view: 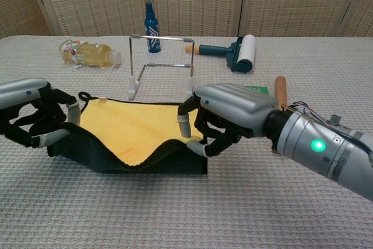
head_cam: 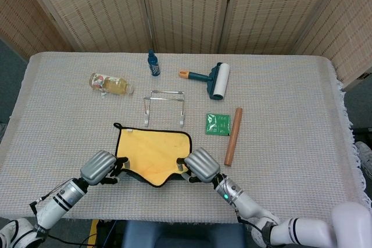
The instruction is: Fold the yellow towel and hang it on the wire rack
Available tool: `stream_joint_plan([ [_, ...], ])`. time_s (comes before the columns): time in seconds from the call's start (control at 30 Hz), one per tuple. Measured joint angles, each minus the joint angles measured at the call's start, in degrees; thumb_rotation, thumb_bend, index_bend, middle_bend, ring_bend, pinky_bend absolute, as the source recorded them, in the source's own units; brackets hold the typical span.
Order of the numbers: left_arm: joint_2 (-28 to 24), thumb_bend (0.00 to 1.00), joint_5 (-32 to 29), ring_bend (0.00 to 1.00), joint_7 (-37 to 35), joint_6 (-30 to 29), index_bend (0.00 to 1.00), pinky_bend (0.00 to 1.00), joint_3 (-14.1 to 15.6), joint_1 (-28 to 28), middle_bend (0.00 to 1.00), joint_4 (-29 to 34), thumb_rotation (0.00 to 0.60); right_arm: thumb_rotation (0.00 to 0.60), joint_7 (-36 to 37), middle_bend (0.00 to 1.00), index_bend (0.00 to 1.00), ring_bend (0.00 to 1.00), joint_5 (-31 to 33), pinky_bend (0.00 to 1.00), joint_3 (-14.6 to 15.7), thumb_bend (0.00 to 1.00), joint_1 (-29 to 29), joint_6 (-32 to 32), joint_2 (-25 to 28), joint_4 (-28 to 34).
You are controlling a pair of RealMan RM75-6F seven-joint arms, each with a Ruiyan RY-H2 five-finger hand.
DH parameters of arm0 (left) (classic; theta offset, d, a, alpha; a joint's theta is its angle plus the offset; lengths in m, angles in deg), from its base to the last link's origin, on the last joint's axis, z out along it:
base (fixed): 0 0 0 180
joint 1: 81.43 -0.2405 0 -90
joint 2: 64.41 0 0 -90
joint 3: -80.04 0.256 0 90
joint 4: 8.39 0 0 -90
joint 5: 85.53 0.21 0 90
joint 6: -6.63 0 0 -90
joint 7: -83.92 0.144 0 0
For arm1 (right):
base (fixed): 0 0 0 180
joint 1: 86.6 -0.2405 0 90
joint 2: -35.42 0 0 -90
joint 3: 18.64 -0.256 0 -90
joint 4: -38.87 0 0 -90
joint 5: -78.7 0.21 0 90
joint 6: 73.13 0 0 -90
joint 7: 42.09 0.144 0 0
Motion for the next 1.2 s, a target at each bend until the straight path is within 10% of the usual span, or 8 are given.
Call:
stream_joint_plan([
  [1.2,4.2,0.51,-21.26,0.78,-1.72,24.98,0.52,0.89,-9.55,12.04,0.87,-10.15,0.6,0.6,-8.52,0.9,0.61,0.98,12.26,1.0,-5.56,0.43,-5.11,-0.42,-7.66,-12.39],
])
